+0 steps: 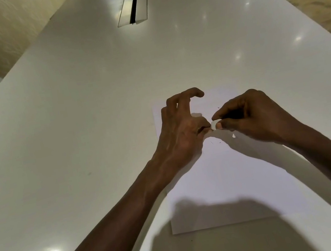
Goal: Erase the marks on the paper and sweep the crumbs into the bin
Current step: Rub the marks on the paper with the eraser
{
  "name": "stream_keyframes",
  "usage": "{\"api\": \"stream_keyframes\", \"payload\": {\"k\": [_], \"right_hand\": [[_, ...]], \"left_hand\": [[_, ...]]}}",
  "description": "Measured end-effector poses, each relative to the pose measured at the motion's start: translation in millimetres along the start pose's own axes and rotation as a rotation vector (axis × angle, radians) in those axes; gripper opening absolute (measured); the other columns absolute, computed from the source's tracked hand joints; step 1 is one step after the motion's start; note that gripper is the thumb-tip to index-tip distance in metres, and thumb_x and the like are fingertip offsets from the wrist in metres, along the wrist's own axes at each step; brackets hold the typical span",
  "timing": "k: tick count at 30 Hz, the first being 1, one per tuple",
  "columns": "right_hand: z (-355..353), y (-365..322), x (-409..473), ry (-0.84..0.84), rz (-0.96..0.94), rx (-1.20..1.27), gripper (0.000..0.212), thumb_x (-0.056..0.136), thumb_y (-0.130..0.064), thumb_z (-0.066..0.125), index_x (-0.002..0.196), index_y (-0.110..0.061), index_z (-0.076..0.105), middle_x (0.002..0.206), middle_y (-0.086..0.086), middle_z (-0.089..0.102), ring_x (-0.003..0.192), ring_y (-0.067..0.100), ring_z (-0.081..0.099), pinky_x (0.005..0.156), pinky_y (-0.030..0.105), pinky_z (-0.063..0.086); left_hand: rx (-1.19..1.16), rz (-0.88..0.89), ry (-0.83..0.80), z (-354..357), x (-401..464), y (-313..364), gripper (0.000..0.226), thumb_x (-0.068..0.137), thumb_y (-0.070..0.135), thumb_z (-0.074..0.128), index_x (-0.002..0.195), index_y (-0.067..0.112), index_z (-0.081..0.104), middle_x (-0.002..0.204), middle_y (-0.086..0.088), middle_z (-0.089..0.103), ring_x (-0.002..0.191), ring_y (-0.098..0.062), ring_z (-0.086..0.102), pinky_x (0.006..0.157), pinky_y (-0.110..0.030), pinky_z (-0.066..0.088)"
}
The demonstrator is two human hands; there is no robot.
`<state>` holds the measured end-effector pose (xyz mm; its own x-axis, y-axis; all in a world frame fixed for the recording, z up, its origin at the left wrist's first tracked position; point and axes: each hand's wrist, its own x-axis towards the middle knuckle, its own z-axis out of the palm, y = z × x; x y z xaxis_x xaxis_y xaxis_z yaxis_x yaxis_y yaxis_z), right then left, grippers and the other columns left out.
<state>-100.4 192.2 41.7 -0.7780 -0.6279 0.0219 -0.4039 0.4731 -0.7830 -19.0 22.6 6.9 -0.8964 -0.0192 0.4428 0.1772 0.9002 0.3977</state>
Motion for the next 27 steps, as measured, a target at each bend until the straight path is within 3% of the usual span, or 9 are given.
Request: {"api": "stream_keyframes", "payload": {"k": [6, 10, 14, 18, 21, 24, 27], "right_hand": [[-5.9, 5.8, 1.6, 0.065, 0.045, -0.011, 0.008, 0.079, -0.017, 0.077, 0.083, -0.023, 0.078, 0.057, -0.026, 0.067, 0.059, 0.014, 0.069, 0.050, 0.005, 0.043], [-9.7, 7.2, 1.1, 0.079, 0.058, -0.011, 0.007, 0.079, -0.016, 0.077, 0.084, -0.022, 0.078, 0.066, -0.016, 0.071, 0.063, 0.014, 0.070, 0.052, 0.004, 0.045], [-12.0, 7.9, 1.4, 0.102, 0.063, -0.018, 0.008, 0.079, -0.015, 0.076, 0.085, -0.020, 0.078, 0.070, -0.014, 0.072, 0.064, 0.014, 0.070, 0.053, 0.003, 0.044], [-10.8, 7.6, 3.0, 0.128, 0.059, -0.029, 0.008, 0.080, -0.017, 0.076, 0.087, -0.019, 0.078, 0.072, -0.012, 0.072, 0.067, 0.012, 0.071, 0.054, 0.002, 0.044], [-8.4, 6.7, 3.4, 0.144, 0.042, -0.031, 0.008, 0.081, -0.016, 0.075, 0.087, -0.021, 0.078, 0.070, -0.016, 0.069, 0.064, 0.010, 0.068, 0.055, 0.003, 0.043], [-4.3, 7.0, 3.2, 0.122, 0.005, -0.064, 0.013, 0.083, -0.016, 0.074, 0.092, -0.024, 0.078, 0.072, -0.007, 0.072, 0.064, 0.013, 0.068, 0.057, 0.000, 0.041], [1.4, 4.5, 2.6, 0.087, -0.018, -0.099, 0.015, 0.083, -0.015, 0.073, 0.091, -0.027, 0.078, 0.076, -0.011, 0.072, 0.063, 0.007, 0.067, 0.060, -0.001, 0.040]], "left_hand": [[0.052, -0.095, -0.037, 12.2, 5.2, -4.2, 0.013, 0.086, 0.012, 0.070, 0.077, 0.021, 0.076, 0.135, 0.000, 0.049, 0.120, -0.021, 0.036, 0.086, -0.034, 0.029], [0.085, -0.086, -0.082, 20.0, 3.8, -10.4, 0.014, 0.089, 0.006, 0.064, 0.089, 0.017, 0.073, 0.137, -0.002, 0.047, 0.115, -0.013, 0.030, 0.086, -0.037, 0.034], [-0.072, -0.168, -0.024, 18.4, 1.6, -14.0, 0.011, 0.087, 0.018, 0.069, 0.081, 0.021, 0.078, 0.133, 0.008, 0.048, 0.107, 0.003, 0.027, 0.096, -0.033, 0.032], [-0.137, -0.242, 0.048, 13.5, 1.4, -14.4, 0.009, 0.080, 0.033, 0.073, 0.074, 0.026, 0.076, 0.128, 0.015, 0.049, 0.114, -0.009, 0.039, 0.097, -0.035, 0.035], [-0.087, -0.204, 0.074, 12.4, -7.4, -24.8, 0.013, 0.094, 0.025, 0.063, 0.097, 0.024, 0.076, 0.132, 0.011, 0.051, 0.119, -0.011, 0.043, 0.100, -0.042, 0.039], [-0.089, -0.227, 0.006, 2.4, -19.7, -32.7, 0.047, 0.092, 0.049, 0.056, 0.129, 0.021, 0.063, 0.146, 0.008, 0.046, 0.135, -0.012, 0.037, 0.112, -0.040, 0.034], [-0.047, -0.329, -0.305, -12.0, -30.4, -35.9, 0.109, 0.072, 0.079, 0.060, 0.155, 0.016, 0.027, 0.164, 0.004, 0.018, 0.150, -0.008, 0.010, 0.122, -0.033, 0.014]]}}
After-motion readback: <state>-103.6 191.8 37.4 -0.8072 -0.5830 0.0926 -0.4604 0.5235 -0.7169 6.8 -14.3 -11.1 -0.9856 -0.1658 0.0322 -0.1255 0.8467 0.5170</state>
